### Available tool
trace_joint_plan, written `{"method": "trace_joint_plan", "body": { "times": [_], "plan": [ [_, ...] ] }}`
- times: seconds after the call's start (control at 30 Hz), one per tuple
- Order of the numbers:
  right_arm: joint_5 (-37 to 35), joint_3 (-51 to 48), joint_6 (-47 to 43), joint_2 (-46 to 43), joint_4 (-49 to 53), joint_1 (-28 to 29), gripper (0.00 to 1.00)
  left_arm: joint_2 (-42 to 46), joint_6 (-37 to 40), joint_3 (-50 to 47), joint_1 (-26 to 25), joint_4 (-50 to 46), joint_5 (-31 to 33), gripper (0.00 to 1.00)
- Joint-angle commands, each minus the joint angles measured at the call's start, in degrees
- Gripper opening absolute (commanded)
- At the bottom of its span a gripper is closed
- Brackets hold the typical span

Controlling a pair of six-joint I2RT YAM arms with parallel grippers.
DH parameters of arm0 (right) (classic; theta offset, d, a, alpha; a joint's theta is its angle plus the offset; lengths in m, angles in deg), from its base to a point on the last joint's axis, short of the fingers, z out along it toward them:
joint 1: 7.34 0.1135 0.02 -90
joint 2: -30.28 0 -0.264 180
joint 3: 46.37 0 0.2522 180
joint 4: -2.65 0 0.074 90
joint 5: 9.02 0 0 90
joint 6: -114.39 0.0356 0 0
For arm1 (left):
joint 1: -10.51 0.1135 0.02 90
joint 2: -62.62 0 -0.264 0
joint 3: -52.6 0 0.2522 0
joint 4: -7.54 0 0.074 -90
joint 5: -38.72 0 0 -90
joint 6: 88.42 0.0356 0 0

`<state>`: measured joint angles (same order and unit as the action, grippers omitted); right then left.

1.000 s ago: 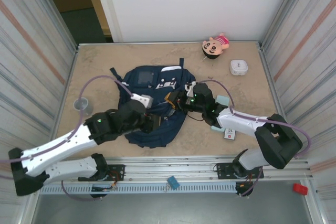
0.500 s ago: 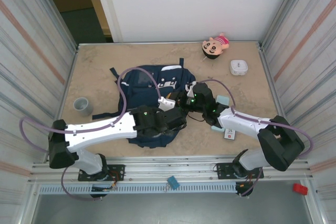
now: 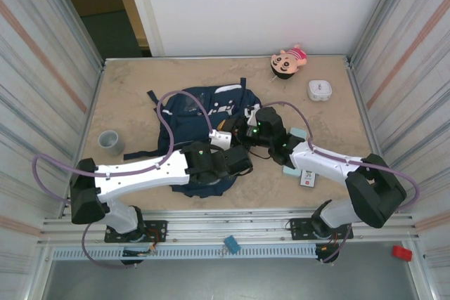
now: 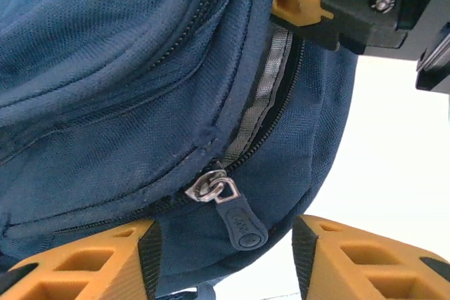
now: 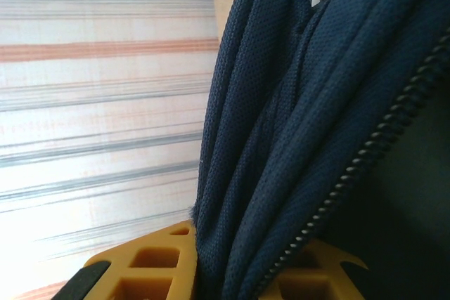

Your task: Pack books, pencil case, and school supplies into a backpack

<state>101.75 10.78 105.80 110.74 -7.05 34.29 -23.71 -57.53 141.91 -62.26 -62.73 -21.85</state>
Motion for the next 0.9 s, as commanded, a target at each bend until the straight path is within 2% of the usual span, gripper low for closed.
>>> {"method": "trace_joint_plan", "body": {
  "times": [0.0,0.07,0.17,0.27,0.53,0.77,0.87],
  "plan": [
    [-1.0,3.7,-1.9,-0.2,-5.6,0.8,0.0,-0.8,-3.4,-0.3,-0.2,0.0,4.7,0.5],
    [-1.0,3.9,-1.9,-0.1,-5.6,1.1,0.0,-0.9,-4.1,-0.8,0.1,0.3,5.3,0.47],
    [-0.8,4.6,-2.0,0.3,-5.7,1.1,0.0,-1.1,-4.9,-1.2,1.0,0.5,5.5,0.36],
    [-0.5,5.0,-2.2,0.6,-5.3,1.3,0.0,-0.7,-5.0,-1.3,1.2,0.9,5.4,0.29],
    [-1.2,4.4,-3.5,-0.1,-3.4,1.1,0.0,1.7,-5.0,-4.0,2.0,3.0,2.3,0.1],
    [-1.5,4.7,-4.9,-1.1,-1.2,0.8,0.0,3.1,-5.2,-5.6,2.4,3.4,1.1,0.11],
    [-1.8,4.9,-5.2,-1.4,-0.8,0.9,0.0,3.4,-4.7,-6.7,3.1,4.7,0.1,0.21]
  ]
}}
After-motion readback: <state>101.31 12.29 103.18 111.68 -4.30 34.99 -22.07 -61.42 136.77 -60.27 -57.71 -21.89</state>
